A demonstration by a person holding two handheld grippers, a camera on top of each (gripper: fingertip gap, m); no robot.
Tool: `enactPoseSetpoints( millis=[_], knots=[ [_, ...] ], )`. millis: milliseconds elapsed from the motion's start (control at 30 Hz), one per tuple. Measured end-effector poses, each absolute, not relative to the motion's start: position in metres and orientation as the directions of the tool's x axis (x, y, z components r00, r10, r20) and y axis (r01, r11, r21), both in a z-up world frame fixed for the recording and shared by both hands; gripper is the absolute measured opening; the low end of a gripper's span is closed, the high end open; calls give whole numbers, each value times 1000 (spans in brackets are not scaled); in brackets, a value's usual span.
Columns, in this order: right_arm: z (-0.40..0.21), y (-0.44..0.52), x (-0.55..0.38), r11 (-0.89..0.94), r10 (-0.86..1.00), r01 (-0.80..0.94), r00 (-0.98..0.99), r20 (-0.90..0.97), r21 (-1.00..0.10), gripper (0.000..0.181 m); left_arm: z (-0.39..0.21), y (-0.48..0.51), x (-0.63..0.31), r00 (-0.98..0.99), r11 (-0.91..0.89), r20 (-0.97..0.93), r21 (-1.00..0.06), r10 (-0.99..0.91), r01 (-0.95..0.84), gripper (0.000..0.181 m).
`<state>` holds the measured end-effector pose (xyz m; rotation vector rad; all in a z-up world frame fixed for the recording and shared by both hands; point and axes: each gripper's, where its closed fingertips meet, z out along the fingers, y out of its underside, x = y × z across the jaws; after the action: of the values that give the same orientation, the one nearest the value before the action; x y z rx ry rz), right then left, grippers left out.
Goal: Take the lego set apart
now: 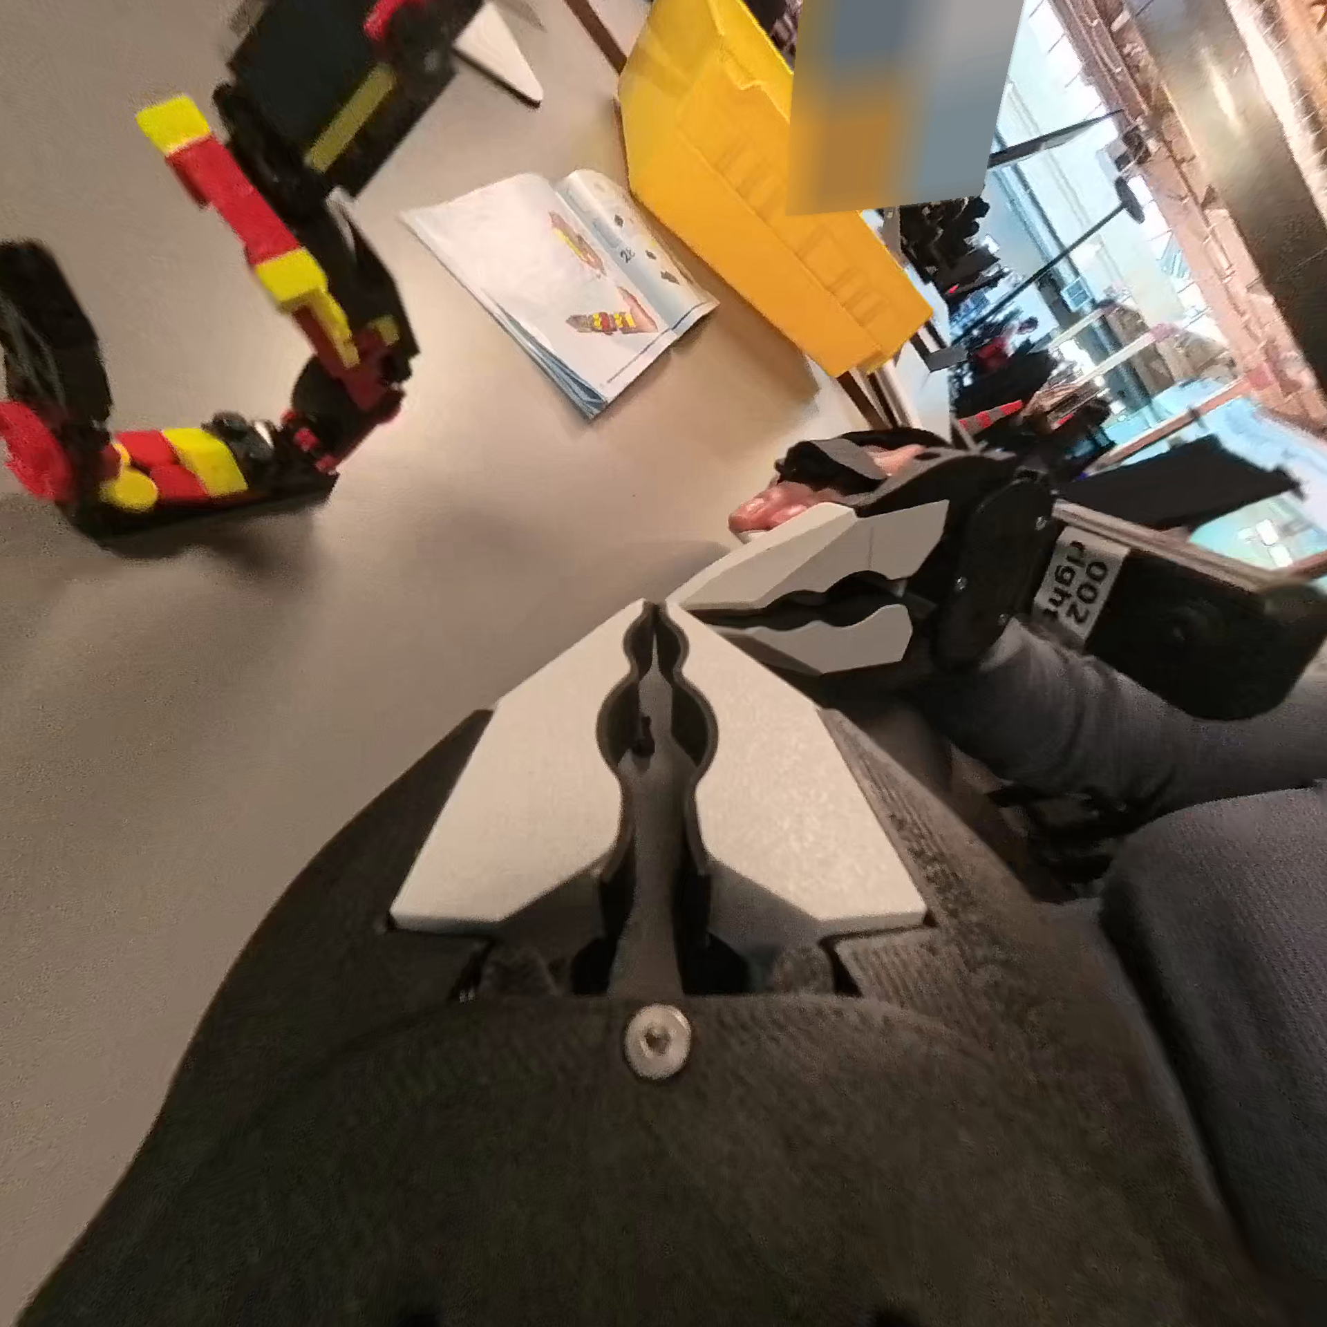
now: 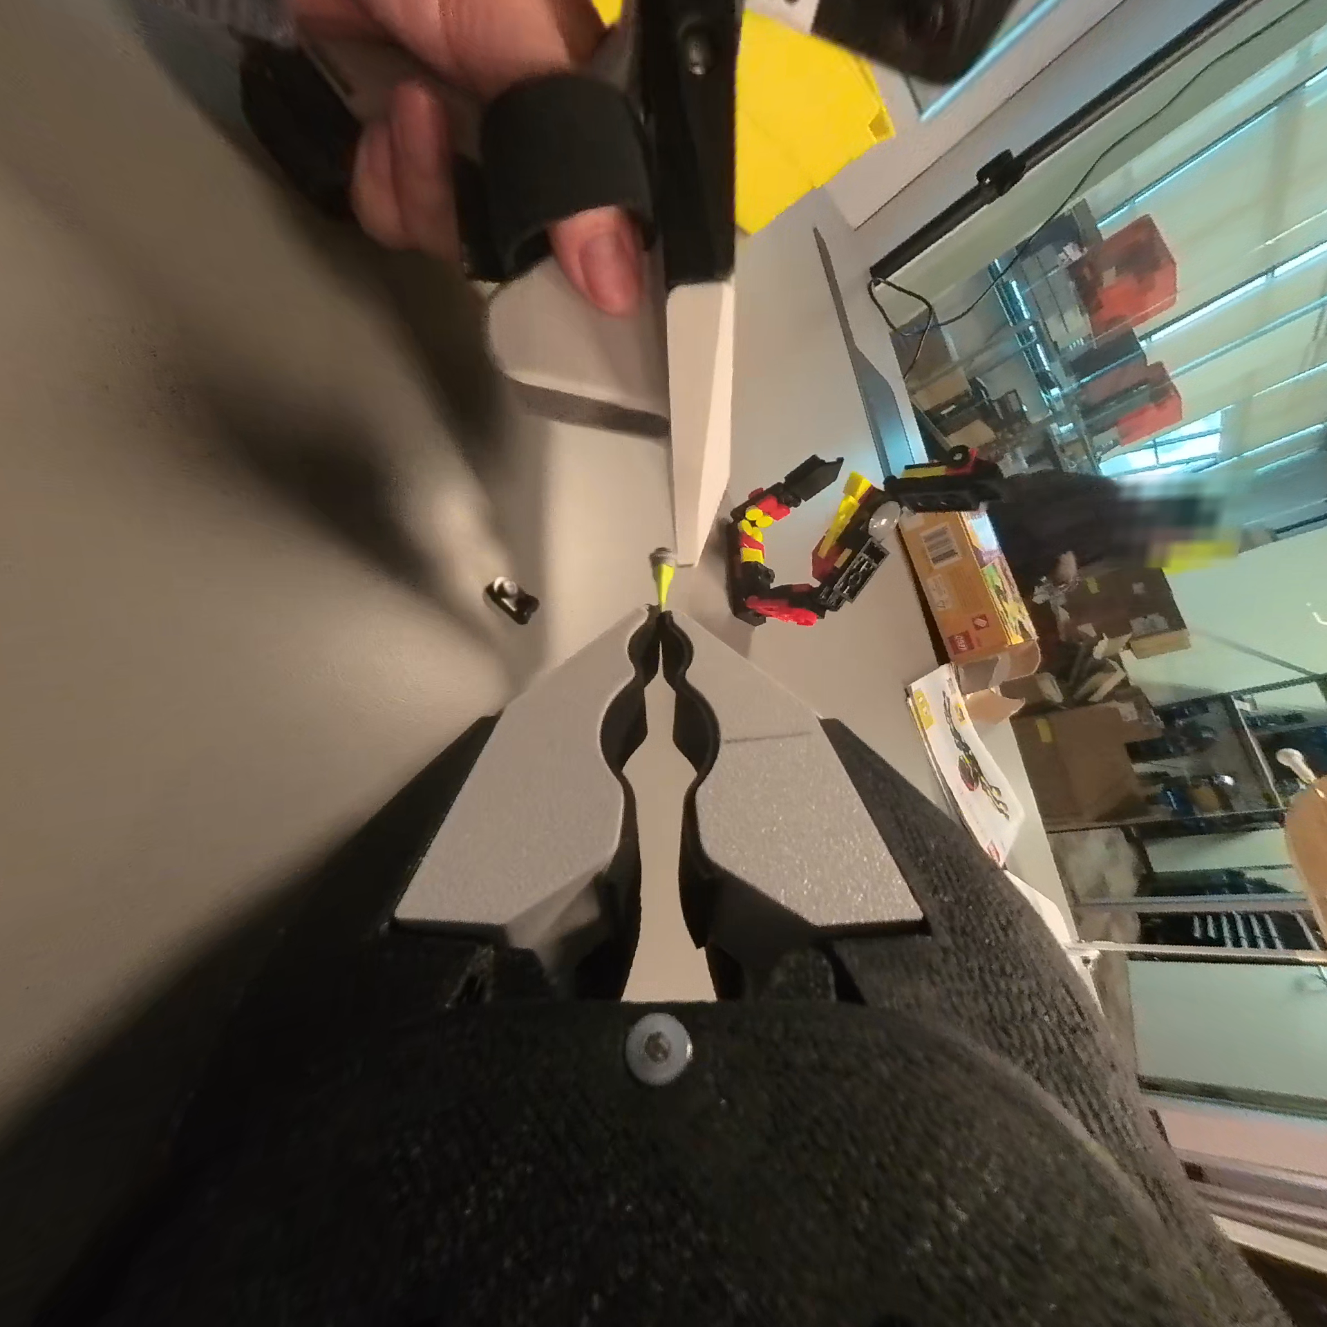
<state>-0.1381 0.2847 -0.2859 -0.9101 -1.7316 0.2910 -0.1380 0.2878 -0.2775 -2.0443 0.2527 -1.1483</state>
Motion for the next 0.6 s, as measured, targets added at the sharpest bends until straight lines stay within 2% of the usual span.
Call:
enactPoseSetpoints(
  millis=[67,133,233,300,367,467,600],
  knots=[
    [-284,286,-137,673,697,425,-93,711,-605,0,-271,284,-137,597,-607,549,-784,-585,126,2],
    [-283,287,-137,675,693,424,-86,716,-604,0,-267,279,-134,633,-498,395,-867,-666,18,20],
    [-284,286,-136,696,672,423,-99,734,-581,0,-273,279,-140,719,-297,-12,-906,-695,-302,29],
    [-286,284,-136,714,653,424,-119,748,-557,0,-275,280,-147,674,-141,-365,-808,-642,-572,34],
    [-289,282,-137,738,627,422,-140,766,-527,0,-282,278,-149,554,-76,-565,-655,-611,-752,40],
    [-290,277,-138,767,596,406,-165,786,-496,0,-295,273,-145,444,-51,-635,-538,-633,-842,37],
    [-292,274,-137,780,583,397,-184,791,-483,0,-294,271,-139,405,3,-681,-513,-610,-858,30]
  ],
)
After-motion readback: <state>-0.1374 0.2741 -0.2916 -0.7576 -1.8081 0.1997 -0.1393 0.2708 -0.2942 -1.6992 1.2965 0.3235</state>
